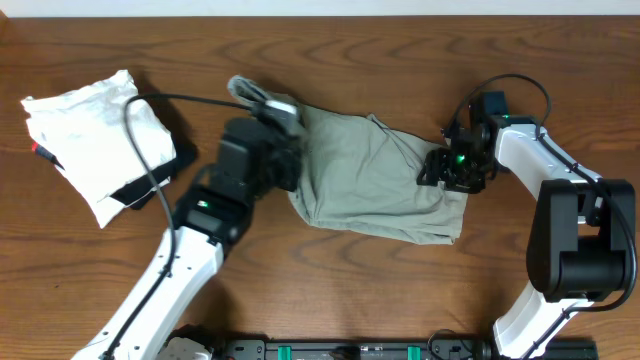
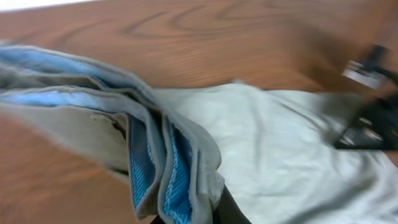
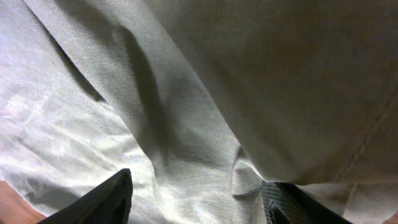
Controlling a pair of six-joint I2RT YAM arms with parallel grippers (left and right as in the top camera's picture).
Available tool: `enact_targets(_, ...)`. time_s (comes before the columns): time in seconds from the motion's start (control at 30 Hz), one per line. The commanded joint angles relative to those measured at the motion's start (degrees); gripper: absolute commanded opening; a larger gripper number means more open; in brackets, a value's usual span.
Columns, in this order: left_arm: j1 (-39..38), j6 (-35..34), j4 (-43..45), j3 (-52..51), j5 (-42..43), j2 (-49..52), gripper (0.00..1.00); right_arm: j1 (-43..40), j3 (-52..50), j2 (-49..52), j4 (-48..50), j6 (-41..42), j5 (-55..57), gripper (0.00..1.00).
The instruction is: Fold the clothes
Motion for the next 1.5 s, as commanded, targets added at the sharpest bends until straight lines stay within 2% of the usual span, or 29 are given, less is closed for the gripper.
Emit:
enact_targets(0.0, -4.85, 4.35, 2.14, 0.33, 1.14, -0.07, 0.06, 1.22, -1.55, 3.96, -0.57, 1.27, 2.95, 0.66)
enact_targets(0.5, -18.16, 8.39, 16.35, 0.33, 2.67, 6.12, 0.06, 5.22, -1.55, 3.96, -2.67, 3.32, 6.58, 0.66)
enact_targets(0.67, -21.33, 8.41, 18.03, 0.37, 2.69, 6.23, 0.06, 6.23, -1.55, 3.98, -2.67, 4.13, 7.80, 0.67)
enact_targets(0.9, -22.95, 8.59, 18.97, 0.37, 4.04, 8.52, 0.06, 6.49, -1.55, 3.98, -3.15, 4.31, 7.80, 0.67)
enact_targets(1.23, -23.85, 8.57, 26.01, 0.37, 8.44, 12.57, 0.06, 6.71, -1.55, 3.98, -4.17, 5.20, 8.85, 0.66)
enact_targets(1.47, -24.52, 8.59, 26.08, 0.37, 8.68, 13.29, 0.06, 7.93, -1.53, 3.96, -3.43, 10.43, 13.20, 0.68)
